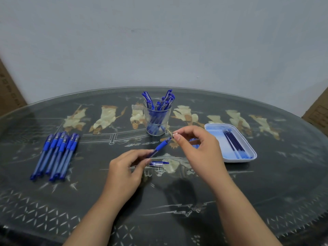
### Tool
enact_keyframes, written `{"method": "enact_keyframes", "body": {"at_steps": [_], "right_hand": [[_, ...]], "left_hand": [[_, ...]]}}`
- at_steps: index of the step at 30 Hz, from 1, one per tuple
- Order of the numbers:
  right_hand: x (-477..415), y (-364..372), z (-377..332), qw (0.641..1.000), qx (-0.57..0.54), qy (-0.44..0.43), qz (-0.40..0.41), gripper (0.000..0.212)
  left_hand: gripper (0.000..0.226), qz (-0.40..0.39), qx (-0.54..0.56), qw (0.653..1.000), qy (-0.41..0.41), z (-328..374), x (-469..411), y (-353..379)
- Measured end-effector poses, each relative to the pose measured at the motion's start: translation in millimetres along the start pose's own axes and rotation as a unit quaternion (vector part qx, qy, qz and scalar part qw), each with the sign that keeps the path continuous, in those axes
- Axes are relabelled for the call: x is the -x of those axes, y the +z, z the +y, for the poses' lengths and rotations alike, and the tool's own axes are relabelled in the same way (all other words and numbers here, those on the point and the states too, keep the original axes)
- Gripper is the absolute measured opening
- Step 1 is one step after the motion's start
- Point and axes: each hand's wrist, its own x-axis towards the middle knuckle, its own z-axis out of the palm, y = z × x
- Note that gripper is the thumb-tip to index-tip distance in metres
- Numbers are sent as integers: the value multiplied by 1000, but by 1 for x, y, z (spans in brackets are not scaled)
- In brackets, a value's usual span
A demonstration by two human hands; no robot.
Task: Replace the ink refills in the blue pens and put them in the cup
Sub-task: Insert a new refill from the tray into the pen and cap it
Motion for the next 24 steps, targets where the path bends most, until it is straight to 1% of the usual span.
{"method": "enact_keyframes", "body": {"at_steps": [4,9,11,13,14,16,18,20,21,24], "right_hand": [[1,2,2,999,20,5,-27,9],[1,5,1,999,-1,17,-33,5],[1,4,1,998,-42,31,-33,9],[1,1,1,993,-93,45,-51,20],[2,0,0,991,-108,47,-61,22],[3,2,0,992,-106,41,-61,15],[3,6,-1,993,-94,55,-36,3],[3,8,1,995,-71,65,-18,16],[3,8,3,994,-80,65,-21,20],[4,6,3,988,-128,65,-61,23]], "left_hand": [[35,-4,-2,1000,3,0,0,1],[39,-3,5,1000,-7,0,0,0],[41,-3,10,1000,-6,1,0,0],[40,-2,13,1000,-5,0,0,1],[39,-2,13,1000,-4,0,1,1],[37,-3,14,1000,-5,0,1,1],[35,-6,16,1000,-7,-1,1,1],[34,-9,17,1000,-9,-1,1,1],[34,-9,18,1000,-8,-1,1,1],[34,-5,18,1000,-4,-1,0,1]]}}
